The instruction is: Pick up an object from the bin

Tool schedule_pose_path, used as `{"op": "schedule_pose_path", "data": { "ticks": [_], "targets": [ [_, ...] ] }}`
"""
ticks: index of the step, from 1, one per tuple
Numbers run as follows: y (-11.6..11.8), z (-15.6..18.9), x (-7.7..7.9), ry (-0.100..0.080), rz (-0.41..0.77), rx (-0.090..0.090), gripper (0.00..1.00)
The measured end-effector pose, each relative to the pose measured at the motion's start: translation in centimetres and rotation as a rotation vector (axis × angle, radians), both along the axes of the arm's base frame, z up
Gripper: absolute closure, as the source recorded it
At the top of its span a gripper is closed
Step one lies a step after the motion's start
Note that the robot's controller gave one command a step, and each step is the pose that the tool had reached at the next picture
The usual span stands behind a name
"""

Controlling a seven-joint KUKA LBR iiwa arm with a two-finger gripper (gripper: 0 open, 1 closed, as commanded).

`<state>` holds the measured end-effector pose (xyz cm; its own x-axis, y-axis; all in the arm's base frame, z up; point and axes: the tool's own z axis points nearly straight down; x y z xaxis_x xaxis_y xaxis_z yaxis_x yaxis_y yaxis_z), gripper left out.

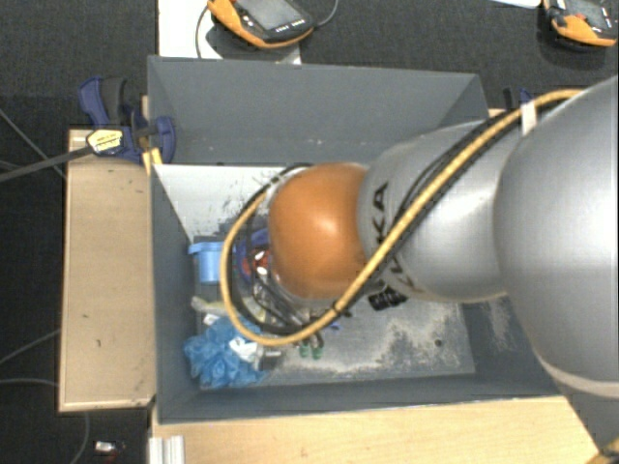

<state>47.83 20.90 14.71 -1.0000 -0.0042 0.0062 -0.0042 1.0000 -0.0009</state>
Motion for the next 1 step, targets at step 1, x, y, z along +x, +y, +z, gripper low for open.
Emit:
{"op": "schedule_pose_path", "data": {
  "ticks": [1],
  "targets": [
    [-0.12,0.44,0.22,-0.007,-0.007,0.002,0.0]
  ]
}}
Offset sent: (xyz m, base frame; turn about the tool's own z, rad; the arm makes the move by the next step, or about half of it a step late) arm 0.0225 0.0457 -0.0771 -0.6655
